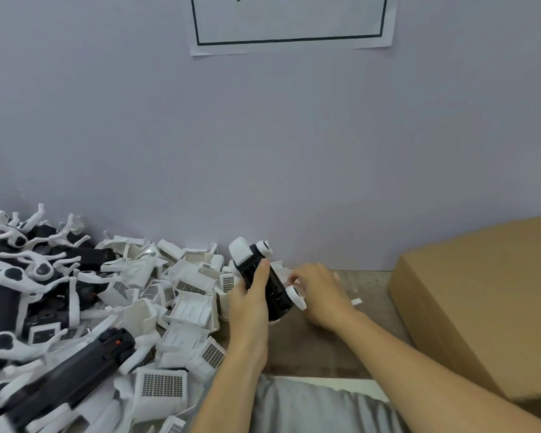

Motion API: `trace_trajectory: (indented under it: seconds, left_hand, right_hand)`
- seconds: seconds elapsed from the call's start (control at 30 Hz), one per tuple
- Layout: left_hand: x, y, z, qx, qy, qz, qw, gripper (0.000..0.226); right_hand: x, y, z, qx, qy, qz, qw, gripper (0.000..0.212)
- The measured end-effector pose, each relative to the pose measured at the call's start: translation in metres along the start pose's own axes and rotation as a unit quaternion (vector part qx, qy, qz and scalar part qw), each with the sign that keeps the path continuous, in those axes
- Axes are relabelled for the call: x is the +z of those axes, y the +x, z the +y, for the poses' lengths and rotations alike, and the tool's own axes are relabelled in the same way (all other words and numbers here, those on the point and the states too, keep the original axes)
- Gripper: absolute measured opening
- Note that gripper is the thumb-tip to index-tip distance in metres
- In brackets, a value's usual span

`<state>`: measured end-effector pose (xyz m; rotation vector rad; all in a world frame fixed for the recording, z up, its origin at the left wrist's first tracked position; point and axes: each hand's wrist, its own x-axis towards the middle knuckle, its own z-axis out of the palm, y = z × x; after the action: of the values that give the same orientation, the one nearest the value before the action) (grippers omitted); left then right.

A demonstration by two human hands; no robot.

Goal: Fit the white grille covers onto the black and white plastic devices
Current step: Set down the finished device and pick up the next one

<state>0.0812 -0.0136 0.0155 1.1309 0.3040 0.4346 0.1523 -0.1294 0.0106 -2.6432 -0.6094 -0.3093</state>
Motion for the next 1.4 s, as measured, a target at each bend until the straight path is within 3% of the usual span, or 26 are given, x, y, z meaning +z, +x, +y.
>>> trace_trajectory:
  seconds: [0.07, 0.1, 0.2, 0.27, 0.3, 0.33, 0.4, 0.47, 0.57, 0.7, 0.87, 0.97, 1.13, 1.2, 1.33, 1.4]
  left_hand:
    - [-0.001, 0.002, -0.001, -0.004, -0.016, -0.009, 1.0, 0.02]
    - [-0.001, 0.003, -0.001, -0.004, -0.018, -0.011, 1.0, 0.019]
    - [-0.002, 0.002, 0.0, 0.003, -0.012, -0.004, 1.0, 0.021]
    - [-0.001, 0.0, 0.001, 0.022, 0.012, -0.013, 1.0, 0.02]
    - [0.0, -0.002, 0.001, 0.031, 0.033, -0.024, 0.999, 0.019]
    - [0.002, -0.004, 0.0, 0.04, 0.057, -0.035, 0.997, 0.02]
    - [0.006, -0.007, -0.003, 0.057, 0.105, -0.055, 0.991, 0.022]
    - [0.01, -0.011, -0.006, 0.057, 0.127, -0.086, 0.987, 0.032]
    - [0.018, -0.018, -0.007, 0.022, 0.083, -0.155, 0.984, 0.064]
    - [0.021, -0.02, -0.005, 0.037, 0.082, -0.132, 0.987, 0.046]
    - [0.02, -0.019, -0.005, 0.057, 0.115, -0.119, 0.985, 0.041]
    - [0.021, -0.018, -0.006, 0.045, 0.122, -0.113, 0.985, 0.041]
    - [0.02, -0.018, -0.008, 0.028, 0.104, -0.122, 0.987, 0.034]
    - [0.02, -0.019, -0.007, 0.036, 0.1, -0.137, 0.985, 0.03]
    - [0.02, -0.022, -0.005, 0.077, 0.128, -0.138, 0.979, 0.022]
    - [0.02, -0.023, -0.003, 0.1, 0.151, -0.128, 0.975, 0.024]
  right_hand:
    - [-0.006, -0.001, 0.005, 0.082, 0.164, 0.046, 0.982, 0.022]
    - [-0.01, -0.004, 0.008, 0.13, 0.266, 0.07, 0.953, 0.023]
    - [-0.025, -0.021, 0.015, 0.264, 0.495, 0.112, 0.82, 0.022]
    - [-0.032, -0.039, 0.016, 0.283, 0.653, 0.116, 0.693, 0.026]
    - [-0.034, -0.048, 0.016, 0.274, 0.704, 0.108, 0.646, 0.026]
    - [-0.035, -0.055, 0.014, 0.264, 0.728, 0.097, 0.626, 0.026]
    - [-0.036, -0.062, 0.008, 0.238, 0.717, 0.084, 0.65, 0.028]
    - [-0.039, -0.061, -0.002, 0.201, 0.666, 0.09, 0.713, 0.032]
    - [-0.042, -0.057, -0.023, 0.133, 0.566, 0.086, 0.809, 0.033]
    - [-0.035, -0.058, -0.035, 0.085, 0.389, 0.148, 0.905, 0.024]
    - [-0.031, -0.058, -0.031, 0.067, 0.23, 0.161, 0.957, 0.017]
    - [-0.028, -0.056, -0.026, 0.057, 0.22, 0.172, 0.958, 0.02]
    - [-0.026, -0.054, -0.021, 0.084, 0.383, 0.134, 0.91, 0.012]
    - [-0.026, -0.053, -0.019, 0.101, 0.442, 0.127, 0.882, 0.011]
    - [-0.033, -0.055, -0.016, 0.094, 0.566, 0.021, 0.818, 0.022]
    - [-0.036, -0.057, -0.017, 0.105, 0.607, 0.008, 0.788, 0.024]
